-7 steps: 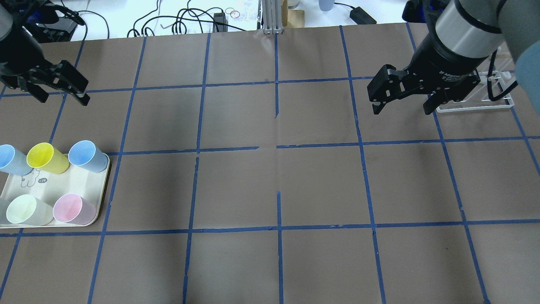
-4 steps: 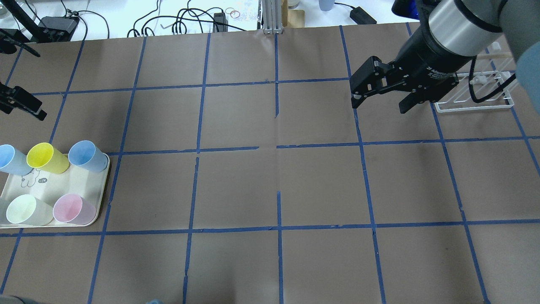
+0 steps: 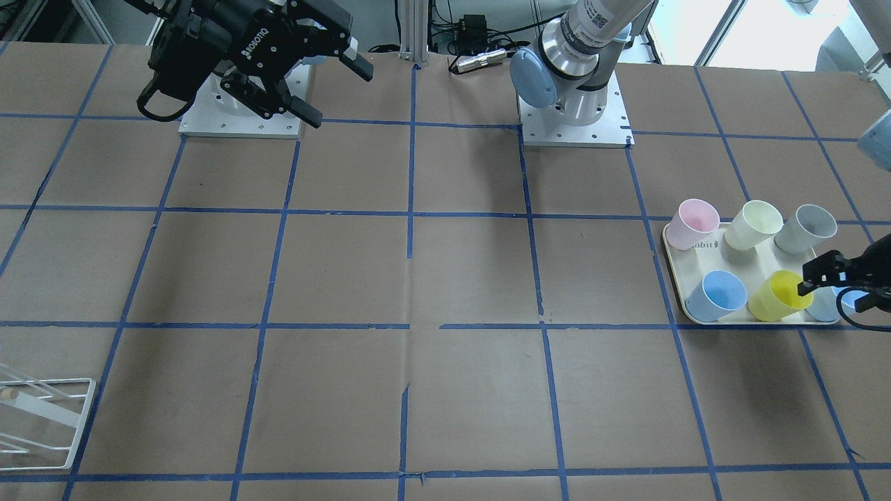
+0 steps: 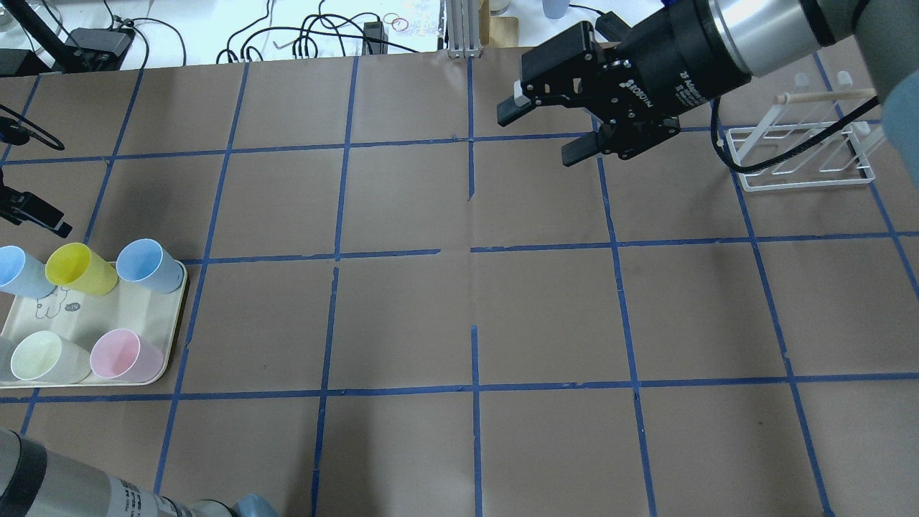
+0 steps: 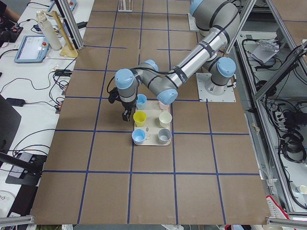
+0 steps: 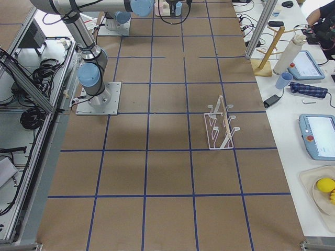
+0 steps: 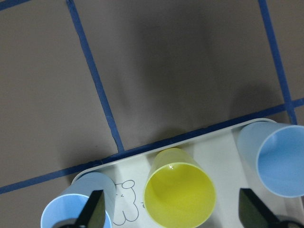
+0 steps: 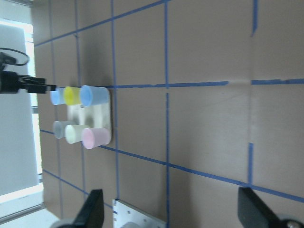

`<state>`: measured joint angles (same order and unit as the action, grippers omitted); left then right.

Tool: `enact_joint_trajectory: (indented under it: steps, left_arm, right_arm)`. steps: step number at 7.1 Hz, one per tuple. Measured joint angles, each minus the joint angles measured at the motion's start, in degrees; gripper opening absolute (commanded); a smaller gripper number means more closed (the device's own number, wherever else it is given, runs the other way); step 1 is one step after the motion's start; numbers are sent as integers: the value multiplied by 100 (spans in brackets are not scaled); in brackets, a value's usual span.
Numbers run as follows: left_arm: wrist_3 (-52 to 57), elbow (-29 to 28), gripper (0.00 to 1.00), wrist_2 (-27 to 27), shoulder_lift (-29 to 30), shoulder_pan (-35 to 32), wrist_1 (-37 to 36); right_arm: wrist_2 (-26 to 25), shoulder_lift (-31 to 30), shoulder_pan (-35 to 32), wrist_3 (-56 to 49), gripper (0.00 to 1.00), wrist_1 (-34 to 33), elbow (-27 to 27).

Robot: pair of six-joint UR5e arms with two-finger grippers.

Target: Transfer IKEA cup to right arm and place on rack

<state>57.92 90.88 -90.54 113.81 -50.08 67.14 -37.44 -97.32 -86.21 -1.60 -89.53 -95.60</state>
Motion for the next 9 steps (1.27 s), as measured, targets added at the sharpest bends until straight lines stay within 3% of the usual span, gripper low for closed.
enact_joint_trajectory:
  steps: [2, 3, 7, 9]
  left_arm:
    - [111, 23, 100, -9, 207, 34, -38]
    - [132, 18, 100, -13, 272, 36, -37]
    - [283, 44, 100, -92, 311, 59, -7]
    - [300, 62, 100, -265, 323, 69, 9]
  right_arm:
    - [1649, 4, 352, -78, 100, 36, -329]
    - [2180, 6, 424, -238, 100, 25, -530]
    - [3684, 4, 450, -754, 100, 56, -1208]
    - [3929, 8, 428, -711, 100, 64, -1504]
